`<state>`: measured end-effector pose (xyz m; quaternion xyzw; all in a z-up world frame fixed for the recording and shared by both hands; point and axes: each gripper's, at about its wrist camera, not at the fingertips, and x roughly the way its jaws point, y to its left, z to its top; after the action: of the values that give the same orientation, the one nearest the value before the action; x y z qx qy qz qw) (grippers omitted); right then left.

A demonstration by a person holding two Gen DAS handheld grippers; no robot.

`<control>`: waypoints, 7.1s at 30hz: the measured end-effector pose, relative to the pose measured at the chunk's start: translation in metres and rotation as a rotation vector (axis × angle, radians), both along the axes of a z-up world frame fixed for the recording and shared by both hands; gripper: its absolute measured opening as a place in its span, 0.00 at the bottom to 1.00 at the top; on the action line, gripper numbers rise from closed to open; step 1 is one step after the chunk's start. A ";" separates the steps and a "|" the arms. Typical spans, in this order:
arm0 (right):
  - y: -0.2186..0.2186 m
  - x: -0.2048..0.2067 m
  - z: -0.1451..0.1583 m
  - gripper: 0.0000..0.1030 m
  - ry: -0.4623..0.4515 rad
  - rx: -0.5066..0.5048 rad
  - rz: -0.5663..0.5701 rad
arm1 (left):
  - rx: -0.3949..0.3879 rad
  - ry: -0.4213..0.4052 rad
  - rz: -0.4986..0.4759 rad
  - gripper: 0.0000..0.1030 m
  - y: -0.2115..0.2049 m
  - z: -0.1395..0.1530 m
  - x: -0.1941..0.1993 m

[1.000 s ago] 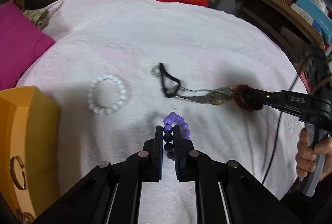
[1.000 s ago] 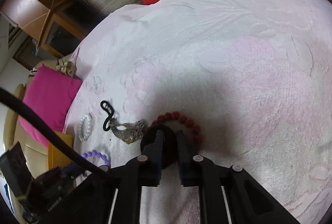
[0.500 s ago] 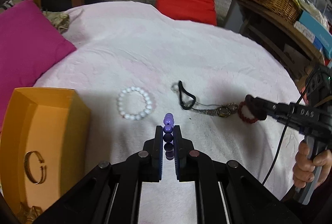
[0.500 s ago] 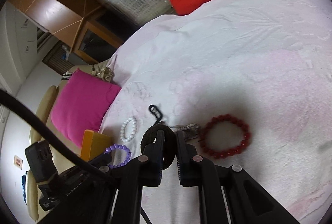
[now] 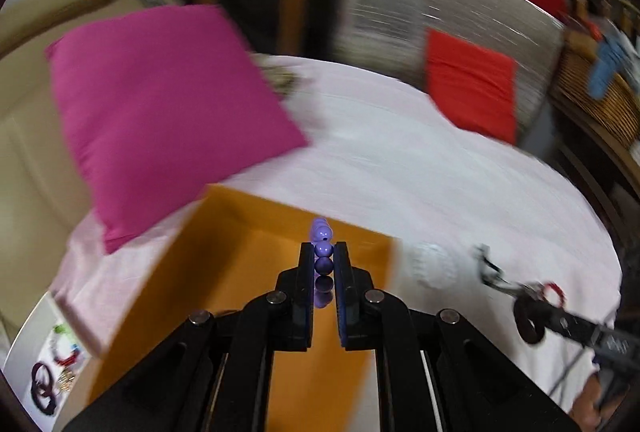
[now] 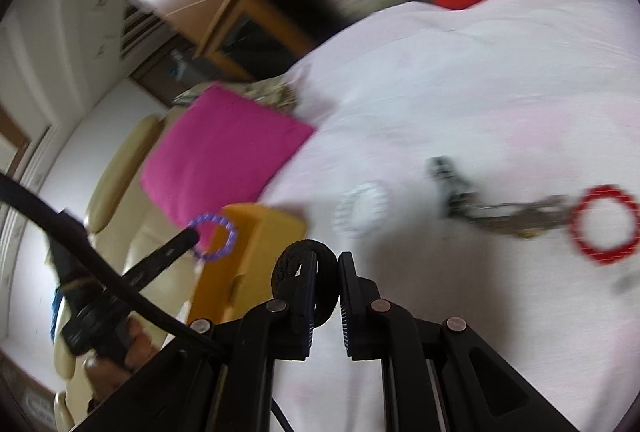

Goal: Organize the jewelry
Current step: 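Carry both items over the orange box and open both tools to release them, then move the left tool to the white bead bracelet while the right tool approaches the silver watch, then grasp the white bead bracelet with the left tool while the right tool grasps the silver watch, then lift the white bead bracelet with the left tool while the right tool lifts the silver watch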

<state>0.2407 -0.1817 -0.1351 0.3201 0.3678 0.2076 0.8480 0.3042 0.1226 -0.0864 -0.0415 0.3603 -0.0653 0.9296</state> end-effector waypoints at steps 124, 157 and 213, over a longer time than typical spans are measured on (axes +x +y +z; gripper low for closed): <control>-0.211 -0.034 -0.055 0.42 0.265 -0.028 -0.415 | 0.184 0.252 -0.396 0.52 -0.272 -0.106 0.041; -0.157 0.044 -0.067 0.41 0.244 -0.027 -0.228 | 0.240 0.278 -0.248 0.39 -0.185 -0.114 0.061; -0.039 -0.031 -0.061 0.32 0.152 -0.616 0.253 | 0.230 0.304 -0.451 0.38 -0.207 -0.104 0.012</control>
<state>0.2102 -0.2206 -0.1958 0.0154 0.5120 0.1660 0.8427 0.3160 -0.0844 -0.1904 0.1361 0.5006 -0.2222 0.8256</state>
